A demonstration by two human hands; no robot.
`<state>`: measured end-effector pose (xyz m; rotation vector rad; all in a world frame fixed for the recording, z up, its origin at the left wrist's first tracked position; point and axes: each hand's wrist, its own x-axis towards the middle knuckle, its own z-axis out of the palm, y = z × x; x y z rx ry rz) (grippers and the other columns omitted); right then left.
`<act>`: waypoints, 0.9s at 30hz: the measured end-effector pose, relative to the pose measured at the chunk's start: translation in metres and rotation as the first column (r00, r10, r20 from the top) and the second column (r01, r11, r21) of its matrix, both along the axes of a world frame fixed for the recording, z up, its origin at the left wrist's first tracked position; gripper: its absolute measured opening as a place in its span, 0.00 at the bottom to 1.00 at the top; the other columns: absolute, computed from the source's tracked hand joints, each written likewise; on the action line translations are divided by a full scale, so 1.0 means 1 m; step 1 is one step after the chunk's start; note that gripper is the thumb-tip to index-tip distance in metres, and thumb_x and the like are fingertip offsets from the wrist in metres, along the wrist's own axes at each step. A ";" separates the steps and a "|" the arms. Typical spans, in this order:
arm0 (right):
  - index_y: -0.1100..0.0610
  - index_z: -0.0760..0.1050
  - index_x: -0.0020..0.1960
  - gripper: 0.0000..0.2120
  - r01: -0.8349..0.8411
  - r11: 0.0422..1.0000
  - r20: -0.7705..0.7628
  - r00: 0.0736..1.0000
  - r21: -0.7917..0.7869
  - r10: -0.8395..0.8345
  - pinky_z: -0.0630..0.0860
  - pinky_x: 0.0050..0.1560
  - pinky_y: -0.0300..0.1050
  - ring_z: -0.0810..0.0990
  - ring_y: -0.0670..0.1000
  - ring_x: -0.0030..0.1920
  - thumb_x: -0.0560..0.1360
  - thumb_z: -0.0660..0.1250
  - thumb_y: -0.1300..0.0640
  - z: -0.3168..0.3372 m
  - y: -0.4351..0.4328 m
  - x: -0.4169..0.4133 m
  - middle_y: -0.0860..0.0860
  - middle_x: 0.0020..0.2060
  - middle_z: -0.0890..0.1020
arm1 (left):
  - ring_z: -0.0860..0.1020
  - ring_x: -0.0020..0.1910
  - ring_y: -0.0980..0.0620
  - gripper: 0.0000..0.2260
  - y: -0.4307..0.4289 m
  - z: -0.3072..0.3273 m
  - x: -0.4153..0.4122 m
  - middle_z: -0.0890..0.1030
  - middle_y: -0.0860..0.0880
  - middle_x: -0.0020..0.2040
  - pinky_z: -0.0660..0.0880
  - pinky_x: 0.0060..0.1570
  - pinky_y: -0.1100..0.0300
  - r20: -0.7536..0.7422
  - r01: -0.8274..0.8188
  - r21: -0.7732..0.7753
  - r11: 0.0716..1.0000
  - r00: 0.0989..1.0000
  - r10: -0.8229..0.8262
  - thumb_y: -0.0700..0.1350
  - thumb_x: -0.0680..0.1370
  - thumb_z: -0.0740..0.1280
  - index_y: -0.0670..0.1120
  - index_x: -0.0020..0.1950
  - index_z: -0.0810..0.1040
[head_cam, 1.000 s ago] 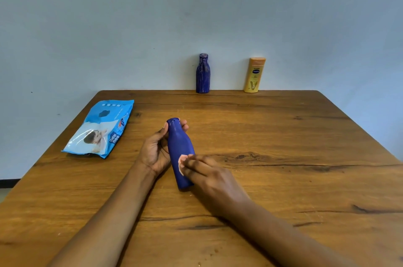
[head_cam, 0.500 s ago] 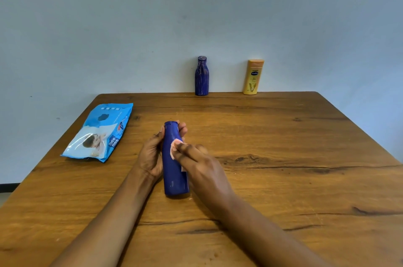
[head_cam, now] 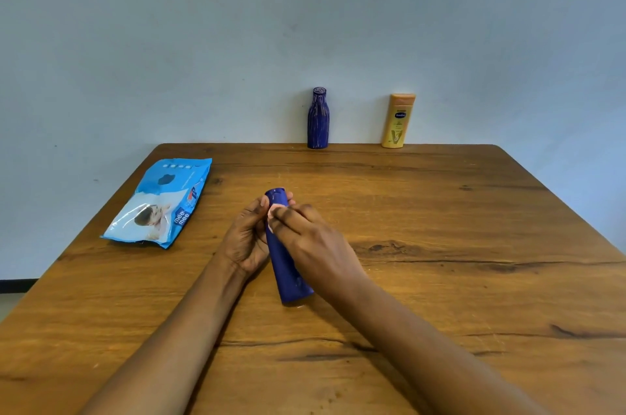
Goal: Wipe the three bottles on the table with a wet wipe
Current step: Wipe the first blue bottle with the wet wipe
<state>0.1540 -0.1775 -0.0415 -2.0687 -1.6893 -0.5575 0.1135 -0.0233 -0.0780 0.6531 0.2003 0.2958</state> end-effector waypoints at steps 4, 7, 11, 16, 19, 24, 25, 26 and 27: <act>0.64 0.75 0.62 0.21 0.022 0.998 -0.066 0.998 0.055 -0.018 0.81 0.43 0.48 0.69 0.54 0.59 0.69 0.71 0.67 0.008 0.021 0.007 0.58 0.62 0.75 | 0.82 0.48 0.52 0.25 0.002 -0.001 0.001 0.83 0.45 0.48 0.76 0.54 0.59 0.061 -0.024 0.002 1.000 0.998 0.024 0.43 0.56 0.84 0.42 0.50 0.83; 0.64 0.74 0.63 0.21 0.010 1.000 -0.062 0.998 0.027 -0.008 0.81 0.45 0.50 0.72 0.56 0.59 0.70 0.70 0.67 0.000 0.012 0.006 0.58 0.62 0.75 | 0.83 0.45 0.51 0.26 -0.001 0.000 -0.001 0.83 0.43 0.46 0.79 0.49 0.60 0.045 -0.033 -0.004 0.999 0.998 0.033 0.42 0.52 0.85 0.40 0.48 0.83; 0.65 0.72 0.65 0.25 -0.051 0.997 -0.019 0.999 -0.053 0.050 0.80 0.47 0.52 0.73 0.58 0.59 0.69 0.72 0.66 -0.009 -0.007 0.003 0.59 0.63 0.74 | 0.83 0.49 0.48 0.40 -0.002 0.002 -0.001 0.83 0.40 0.51 0.80 0.50 0.55 -0.004 -0.029 -0.008 1.000 1.000 0.029 0.43 0.52 0.85 0.36 0.60 0.75; 0.64 0.74 0.63 0.21 -0.018 0.999 -0.052 0.998 0.041 0.020 0.81 0.46 0.51 0.73 0.57 0.59 0.70 0.70 0.67 0.007 0.019 0.014 0.59 0.62 0.75 | 0.81 0.48 0.52 0.25 0.001 -0.001 0.000 0.83 0.45 0.48 0.73 0.57 0.58 0.032 -0.037 -0.030 0.999 0.999 0.038 0.43 0.55 0.84 0.42 0.50 0.83; 0.62 0.70 0.67 0.26 -0.095 0.995 -0.064 0.994 -0.031 0.093 0.78 0.53 0.53 0.72 0.57 0.63 0.70 0.70 0.66 -0.009 0.003 0.013 0.57 0.65 0.73 | 0.82 0.50 0.50 0.28 -0.001 0.002 -0.003 0.82 0.42 0.51 0.79 0.53 0.55 -0.003 -0.023 -0.033 0.999 1.000 0.023 0.43 0.60 0.82 0.38 0.57 0.79; 0.59 0.71 0.68 0.18 -0.308 0.946 -0.093 0.949 -0.097 0.300 0.73 0.61 0.49 0.71 0.52 0.66 0.79 0.64 0.59 -0.045 -0.058 0.013 0.53 0.66 0.73 | 0.82 0.52 0.51 0.15 -0.010 0.009 -0.001 0.83 0.43 0.54 0.77 0.55 0.50 -0.135 -0.123 0.119 0.985 0.981 0.139 0.45 0.74 0.65 0.40 0.58 0.77; 0.59 0.72 0.67 0.16 -0.351 0.931 -0.078 0.935 -0.102 0.345 0.73 0.61 0.48 0.71 0.52 0.66 0.79 0.63 0.59 -0.047 -0.063 0.015 0.53 0.65 0.74 | 0.82 0.53 0.51 0.15 -0.011 0.010 0.000 0.83 0.44 0.54 0.77 0.55 0.50 -0.141 -0.121 0.127 0.985 0.980 0.139 0.45 0.74 0.65 0.40 0.58 0.77; 0.60 0.73 0.66 0.15 -0.395 0.912 -0.059 0.918 -0.112 0.391 0.73 0.61 0.47 0.72 0.52 0.65 0.79 0.63 0.59 -0.046 -0.064 0.018 0.54 0.64 0.76 | 0.82 0.53 0.51 0.15 -0.011 0.011 -0.001 0.83 0.44 0.54 0.77 0.55 0.50 -0.143 -0.118 0.128 0.985 0.980 0.136 0.45 0.75 0.65 0.40 0.58 0.77; 0.60 0.75 0.64 0.15 -0.432 0.893 -0.039 0.902 -0.126 0.431 0.73 0.61 0.47 0.73 0.53 0.64 0.79 0.64 0.60 -0.042 -0.061 0.019 0.54 0.62 0.77 | 0.82 0.53 0.52 0.14 -0.011 0.011 -0.001 0.83 0.44 0.54 0.77 0.55 0.51 -0.145 -0.115 0.121 0.986 0.981 0.132 0.45 0.75 0.65 0.40 0.58 0.77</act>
